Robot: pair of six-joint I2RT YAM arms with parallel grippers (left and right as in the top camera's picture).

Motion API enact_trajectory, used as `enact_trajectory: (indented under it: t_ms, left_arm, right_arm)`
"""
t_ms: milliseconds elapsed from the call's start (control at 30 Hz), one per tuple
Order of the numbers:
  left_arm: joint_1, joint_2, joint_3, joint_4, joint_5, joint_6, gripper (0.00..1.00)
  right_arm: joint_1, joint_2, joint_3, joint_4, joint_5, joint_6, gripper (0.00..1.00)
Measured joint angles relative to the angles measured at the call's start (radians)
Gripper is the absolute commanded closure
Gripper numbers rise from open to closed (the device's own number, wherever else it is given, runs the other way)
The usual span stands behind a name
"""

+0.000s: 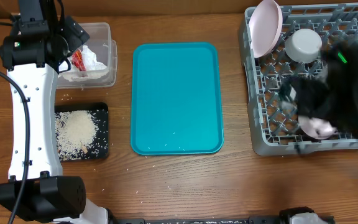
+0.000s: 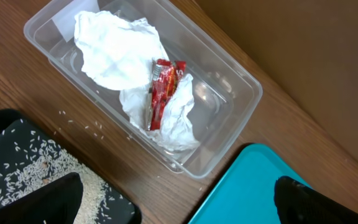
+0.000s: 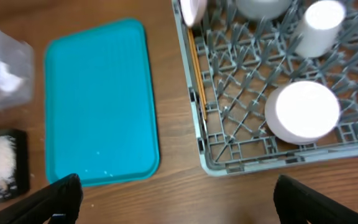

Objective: Sort waste into correct bins and load items into the dishwasher

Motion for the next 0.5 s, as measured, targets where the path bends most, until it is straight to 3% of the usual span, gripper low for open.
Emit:
enact_trajectory:
  t_ms: [200, 500]
  left_arm:
    - [0.000, 0.000, 0.000, -0.001, 0.000, 0.000, 0.00]
    - [0.000, 0.000, 0.000, -0.001, 0.000, 0.000, 0.00]
  right_arm:
    - [0.000, -0.243, -0.040, 0.021, 0.003, 0.000, 0.00]
    - [0.000, -0.268, -0.054, -0.006, 0.003, 0.000, 0.00]
